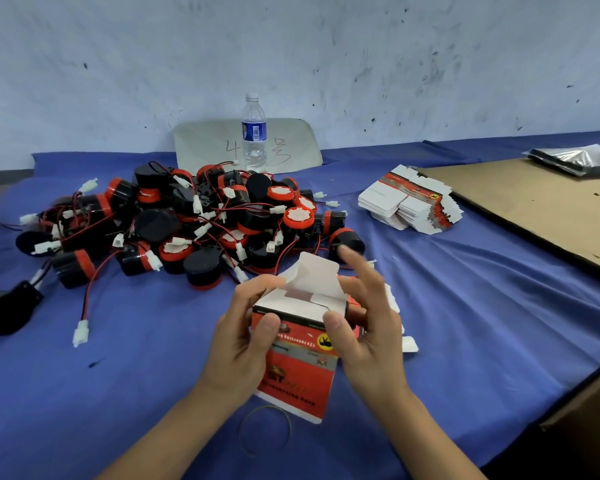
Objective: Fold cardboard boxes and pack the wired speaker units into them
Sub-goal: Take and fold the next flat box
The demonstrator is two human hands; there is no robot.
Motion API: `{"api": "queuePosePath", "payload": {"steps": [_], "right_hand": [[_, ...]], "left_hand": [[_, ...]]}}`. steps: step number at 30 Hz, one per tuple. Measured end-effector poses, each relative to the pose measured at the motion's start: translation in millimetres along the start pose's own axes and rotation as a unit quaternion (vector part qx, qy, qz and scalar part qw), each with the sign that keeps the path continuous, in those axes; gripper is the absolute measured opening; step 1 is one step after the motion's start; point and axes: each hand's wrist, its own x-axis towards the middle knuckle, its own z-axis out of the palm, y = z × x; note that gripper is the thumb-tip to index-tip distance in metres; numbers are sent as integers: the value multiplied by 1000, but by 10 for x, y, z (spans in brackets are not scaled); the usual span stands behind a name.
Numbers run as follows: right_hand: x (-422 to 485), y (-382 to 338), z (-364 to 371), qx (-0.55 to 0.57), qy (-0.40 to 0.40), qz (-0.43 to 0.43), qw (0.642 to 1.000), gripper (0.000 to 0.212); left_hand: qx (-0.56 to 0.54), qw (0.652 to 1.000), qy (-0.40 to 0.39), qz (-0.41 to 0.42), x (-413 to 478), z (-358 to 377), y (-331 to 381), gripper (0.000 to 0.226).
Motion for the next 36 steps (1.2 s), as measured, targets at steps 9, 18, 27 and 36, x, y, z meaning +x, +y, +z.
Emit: {"api": "queuePosePath", "payload": {"steps": [9, 18, 27, 36], "right_hand": [[59, -46, -41, -46, -31, -4, 998, 41], [93, -101, -114, -34, -72, -47, 996, 50], [101, -200, -63, 36, -158, -8, 987, 37], [184, -237, -202, 242, -249, 227, 910, 17]], "left_hand": [[21, 1000, -4, -10, -20, 3, -16, 28], [7, 1000, -7, -26, -42, -4, -68, 29], [-5, 998, 52, -31, 6, -57, -75, 29], [71, 996, -5, 56, 12, -121, -14, 57]]}}
